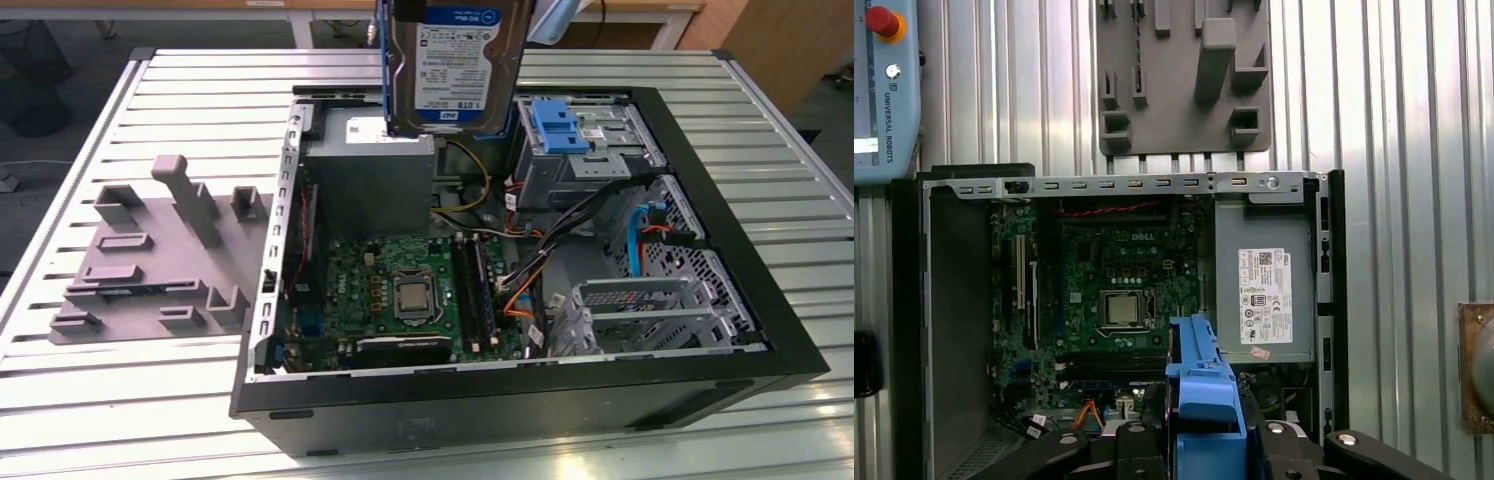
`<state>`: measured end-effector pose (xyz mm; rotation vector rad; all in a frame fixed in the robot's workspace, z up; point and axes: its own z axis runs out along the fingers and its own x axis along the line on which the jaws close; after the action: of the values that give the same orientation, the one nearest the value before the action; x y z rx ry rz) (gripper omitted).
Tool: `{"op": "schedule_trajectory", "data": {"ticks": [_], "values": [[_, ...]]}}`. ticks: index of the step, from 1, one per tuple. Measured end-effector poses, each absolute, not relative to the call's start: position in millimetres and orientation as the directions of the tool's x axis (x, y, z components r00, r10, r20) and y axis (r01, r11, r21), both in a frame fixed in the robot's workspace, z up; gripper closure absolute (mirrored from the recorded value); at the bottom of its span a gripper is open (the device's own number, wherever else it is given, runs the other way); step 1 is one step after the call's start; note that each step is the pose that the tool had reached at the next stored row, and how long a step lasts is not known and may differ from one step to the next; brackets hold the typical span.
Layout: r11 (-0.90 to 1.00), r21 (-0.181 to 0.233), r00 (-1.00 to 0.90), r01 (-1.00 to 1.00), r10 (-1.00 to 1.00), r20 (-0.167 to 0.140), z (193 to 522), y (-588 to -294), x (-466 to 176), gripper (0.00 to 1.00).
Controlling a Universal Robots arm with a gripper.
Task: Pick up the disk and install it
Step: 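Insert the disk into the insertion slot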
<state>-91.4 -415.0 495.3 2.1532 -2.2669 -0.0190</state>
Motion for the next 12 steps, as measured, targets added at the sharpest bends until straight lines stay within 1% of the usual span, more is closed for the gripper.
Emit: {"op": "schedule_trajectory", "data": {"ticks": [12], "values": [[0.051, 0.019, -0.051, -0.998, -0.999, 0.003, 495.3, -417.8, -91.4, 0.64]]}}
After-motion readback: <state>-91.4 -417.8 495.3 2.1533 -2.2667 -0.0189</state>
